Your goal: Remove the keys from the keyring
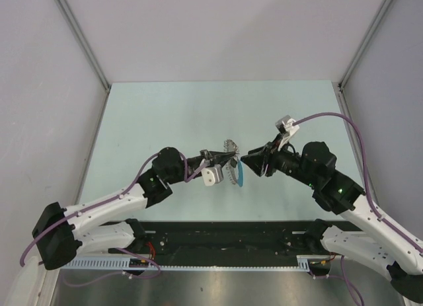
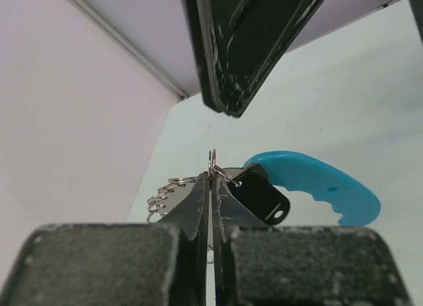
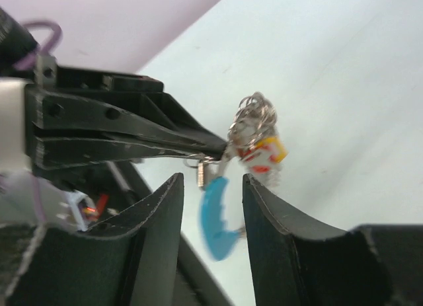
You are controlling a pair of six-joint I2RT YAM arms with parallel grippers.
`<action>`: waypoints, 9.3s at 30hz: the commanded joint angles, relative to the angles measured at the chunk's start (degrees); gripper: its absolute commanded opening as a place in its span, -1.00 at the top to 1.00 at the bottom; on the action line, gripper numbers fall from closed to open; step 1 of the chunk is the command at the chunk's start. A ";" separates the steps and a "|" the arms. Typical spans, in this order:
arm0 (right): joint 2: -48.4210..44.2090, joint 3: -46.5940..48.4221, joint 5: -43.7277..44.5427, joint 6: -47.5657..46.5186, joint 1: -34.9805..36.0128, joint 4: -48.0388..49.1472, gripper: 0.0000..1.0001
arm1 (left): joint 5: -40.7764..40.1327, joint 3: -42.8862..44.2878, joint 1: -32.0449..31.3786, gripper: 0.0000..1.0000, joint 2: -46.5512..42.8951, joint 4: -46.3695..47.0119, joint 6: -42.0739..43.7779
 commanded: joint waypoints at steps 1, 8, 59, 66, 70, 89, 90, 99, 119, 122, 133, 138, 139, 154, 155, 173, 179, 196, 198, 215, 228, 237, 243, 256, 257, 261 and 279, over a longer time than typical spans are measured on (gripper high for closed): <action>0.17 2.12 -2.67 -24.59 -0.06 0.62 0.12 | 6.17 1.33 -0.02 0.99 -2.82 1.95 -1.00; -2.02 -1.13 -5.22 -44.47 -0.06 1.33 0.20 | 9.86 3.52 -0.02 1.00 -3.80 -4.72 -0.74; 5.36 -2.01 -7.77 -59.07 4.87 0.79 1.00 | 6.63 5.55 0.24 0.75 -1.95 -9.56 -0.91; 5.27 -2.10 -3.29 -52.41 3.38 3.69 1.00 | 1.78 8.54 3.84 0.12 -3.27 -15.36 -1.95; 5.18 -2.10 -4.42 -45.46 0.65 6.59 1.00 | 0.55 8.37 4.99 0.05 -5.37 -15.01 -7.67; 3.95 -1.66 -7.59 -37.63 -2.69 6.60 1.00 | 3.97 15.56 4.99 0.08 3.75 -15.62 -33.87; 4.04 -1.57 -7.59 -37.62 -2.78 6.51 1.00 | 4.23 16.09 4.99 0.11 4.46 -16.15 -33.96; 3.87 -1.57 -6.80 -37.19 -2.69 6.42 1.00 | 6.35 17.94 4.90 0.26 6.40 -18.44 -33.44; 4.04 -1.57 -6.10 -37.01 -2.52 6.60 1.00 | 7.75 21.72 4.99 0.85 9.74 -24.42 -31.94; 3.87 -1.66 -6.10 -36.92 -3.04 6.68 1.00 | 5.65 21.64 4.99 0.99 9.39 -25.21 -31.50; 0.09 -4.73 -17.17 -32.53 -10.33 15.88 1.00 | 11.52 22.25 10.08 0.99 11.14 -26.97 -38.97; -1.23 -7.98 -19.63 -28.58 -11.57 23.28 1.00 | 13.28 22.16 10.61 0.99 12.37 -26.44 -41.25; -1.41 -9.03 -19.89 -26.66 -11.66 26.25 1.00 | 13.73 22.16 10.79 0.99 12.55 -26.61 -41.52; -0.79 -14.84 -20.69 -20.13 -12.27 41.14 1.00 | 16.28 23.31 12.98 0.43 12.21 -28.11 -42.32; -0.88 -14.93 -20.86 -20.83 -12.45 40.36 1.00 | 16.37 23.13 13.77 0.38 11.59 -28.02 -41.96; -2.29 -18.00 -28.24 -16.53 -13.33 47.90 1.00 | 35.69 25.42 14.30 0.10 9.65 -23.63 -33.69; -2.46 -18.97 -28.86 -16.36 -13.15 48.43 1.00 | 37.37 24.18 14.04 0.10 8.51 -19.59 -35.98; -2.55 -19.06 -29.30 -16.79 -12.54 48.70 1.00 | 32.01 27.35 11.14 0.30 11.50 -22.75 -32.64; -2.46 -19.06 -29.56 -16.88 -12.36 48.70 1.00 | 31.48 27.35 11.14 0.35 11.50 -22.57 -32.73; -2.11 -19.06 -28.77 -18.73 -11.57 46.85 1.00 | 32.19 27.08 11.23 0.40 10.88 -21.69 -33.52; -1.67 -19.06 -27.81 -20.13 -11.39 44.22 1.00 | 32.19 26.91 11.14 0.99 10.35 -23.10 -32.82; -3.25 -18.88 -24.64 -23.91 -11.31 37.72 0.89 | 29.64 26.91 11.23 0.99 10.35 -25.21 -29.57; -3.25 -16.78 -24.73 -28.56 -11.31 31.21 0.70 | 28.85 27.52 11.23 0.99 10.88 -28.72 -27.90; -2.11 -11.51 -26.22 -33.31 -11.13 22.43 0.40 | 28.15 28.75 11.14 0.99 12.02 -34.17 -24.29; -1.76 -9.85 -26.57 -33.58 -11.13 20.16 0.39 | 27.97 28.84 11.23 0.99 11.94 -34.52 -24.03; 0.95 -5.88 -28.16 -34.99 -11.13 13.99 0.31 | 27.44 29.02 11.14 0.99 12.02 -35.58 -22.89; 7.03 -3.59 -31.76 -34.11 -10.43 9.41 0.42 | 28.76 27.52 11.14 0.99 11.94 -34.61 -22.80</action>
